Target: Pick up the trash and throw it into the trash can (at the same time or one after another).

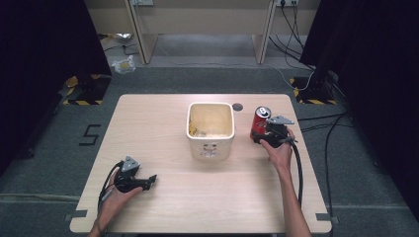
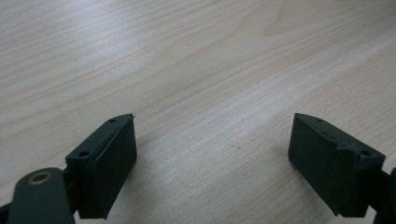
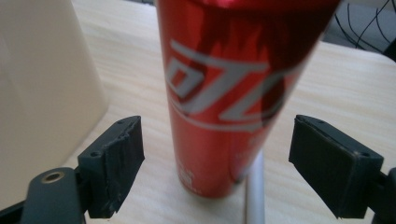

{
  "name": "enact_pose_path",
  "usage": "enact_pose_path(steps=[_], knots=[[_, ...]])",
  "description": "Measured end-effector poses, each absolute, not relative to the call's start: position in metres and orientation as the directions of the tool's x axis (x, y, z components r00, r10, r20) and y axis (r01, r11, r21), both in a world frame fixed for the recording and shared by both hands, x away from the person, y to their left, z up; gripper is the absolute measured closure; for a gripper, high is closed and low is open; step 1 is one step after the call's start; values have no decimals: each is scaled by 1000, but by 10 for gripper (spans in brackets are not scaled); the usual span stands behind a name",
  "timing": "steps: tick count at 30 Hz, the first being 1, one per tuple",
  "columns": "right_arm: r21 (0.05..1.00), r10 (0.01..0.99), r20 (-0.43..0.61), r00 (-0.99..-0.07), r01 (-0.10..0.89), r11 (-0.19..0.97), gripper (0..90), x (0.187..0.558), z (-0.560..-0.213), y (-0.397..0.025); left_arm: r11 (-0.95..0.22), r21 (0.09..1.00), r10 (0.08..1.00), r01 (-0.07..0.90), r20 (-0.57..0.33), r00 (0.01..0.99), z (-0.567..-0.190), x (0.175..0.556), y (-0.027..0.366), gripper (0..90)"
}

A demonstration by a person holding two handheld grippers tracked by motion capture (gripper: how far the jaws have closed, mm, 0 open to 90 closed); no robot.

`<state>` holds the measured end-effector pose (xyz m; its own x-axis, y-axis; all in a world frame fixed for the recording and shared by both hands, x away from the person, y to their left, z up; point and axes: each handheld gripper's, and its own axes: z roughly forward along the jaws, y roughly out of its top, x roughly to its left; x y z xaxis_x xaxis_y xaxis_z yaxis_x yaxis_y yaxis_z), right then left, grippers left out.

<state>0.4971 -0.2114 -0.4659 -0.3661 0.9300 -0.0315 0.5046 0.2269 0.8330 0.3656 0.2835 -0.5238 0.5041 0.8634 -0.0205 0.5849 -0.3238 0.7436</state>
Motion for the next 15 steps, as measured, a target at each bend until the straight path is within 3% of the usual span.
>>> enact_pose_path(steps=[15], knots=[[827,935,-23,-354,518,217,224,506,-480,-212,-324,743,863,585,-20,504,-524,366,284,145]])
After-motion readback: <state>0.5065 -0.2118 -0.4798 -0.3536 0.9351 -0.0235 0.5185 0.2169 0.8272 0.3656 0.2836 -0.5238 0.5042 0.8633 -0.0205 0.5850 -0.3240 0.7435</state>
